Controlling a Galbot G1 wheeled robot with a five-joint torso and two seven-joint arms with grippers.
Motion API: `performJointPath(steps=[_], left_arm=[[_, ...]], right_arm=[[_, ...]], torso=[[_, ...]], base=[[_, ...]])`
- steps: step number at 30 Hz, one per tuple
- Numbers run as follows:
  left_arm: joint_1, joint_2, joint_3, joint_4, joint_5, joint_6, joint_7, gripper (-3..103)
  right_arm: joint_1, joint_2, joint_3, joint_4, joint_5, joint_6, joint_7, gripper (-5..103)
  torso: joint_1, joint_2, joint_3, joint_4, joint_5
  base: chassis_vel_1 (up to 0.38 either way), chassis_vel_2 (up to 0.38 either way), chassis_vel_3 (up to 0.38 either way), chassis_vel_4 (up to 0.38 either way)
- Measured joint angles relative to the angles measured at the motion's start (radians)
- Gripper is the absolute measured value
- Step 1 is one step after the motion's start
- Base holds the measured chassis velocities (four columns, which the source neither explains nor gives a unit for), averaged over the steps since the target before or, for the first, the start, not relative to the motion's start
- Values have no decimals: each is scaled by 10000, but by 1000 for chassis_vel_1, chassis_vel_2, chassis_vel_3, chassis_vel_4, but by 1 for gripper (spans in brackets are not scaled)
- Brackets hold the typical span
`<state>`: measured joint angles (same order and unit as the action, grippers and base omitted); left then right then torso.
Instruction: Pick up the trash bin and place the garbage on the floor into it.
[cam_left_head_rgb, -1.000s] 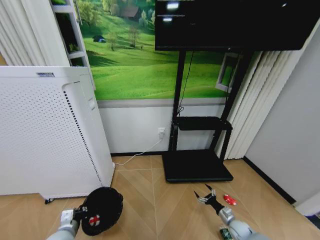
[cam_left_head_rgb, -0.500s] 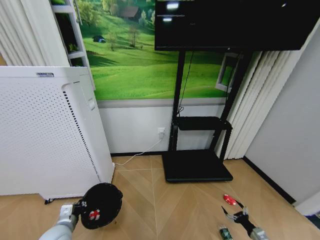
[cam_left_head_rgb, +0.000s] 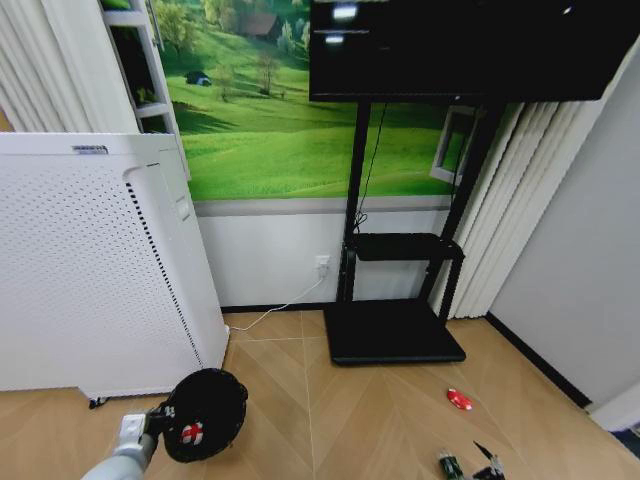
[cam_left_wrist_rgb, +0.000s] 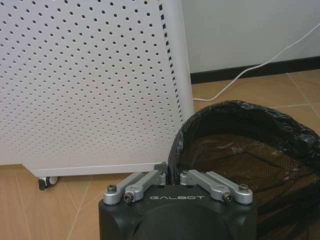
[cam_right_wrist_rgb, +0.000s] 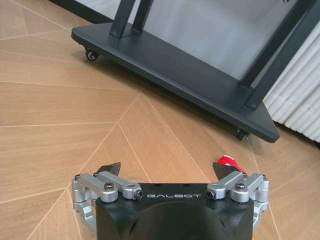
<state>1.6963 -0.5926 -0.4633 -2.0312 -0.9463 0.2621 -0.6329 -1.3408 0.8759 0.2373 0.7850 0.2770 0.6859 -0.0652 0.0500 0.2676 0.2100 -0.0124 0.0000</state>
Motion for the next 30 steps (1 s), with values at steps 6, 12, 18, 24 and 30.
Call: performJointPath(steps=[6,12,18,24,30], left_arm=[[210,25,-183,-40,45,-79,77,7],[386,-31,-210,-148,146,-131,120,7],[526,-70,-270,-165,290,-200,185,7],[894,-197,-415,-272,482,-298,326,7],[1182,-251,-570,-353,589,-352,389,7]], right_arm=[[-75,230,154,-209,231,2,-180,100],[-104,549,402,-730,960,27,-816,100],[59,705,434,-1180,1073,47,-1248,100],[392,899,220,-1458,1112,78,-1469,100],[765,1006,115,-1921,1323,129,-1890,100]], torso=[[0,0,1,1,-1],[0,0,1,-1,-1],[0,0,1,-3,0],[0,-2,1,-1,-1],[0,-2,1,1,-1]], base=[[0,0,0,0],[0,0,0,0],[0,0,0,0],[0,0,0,0],[0,0,0,0]])
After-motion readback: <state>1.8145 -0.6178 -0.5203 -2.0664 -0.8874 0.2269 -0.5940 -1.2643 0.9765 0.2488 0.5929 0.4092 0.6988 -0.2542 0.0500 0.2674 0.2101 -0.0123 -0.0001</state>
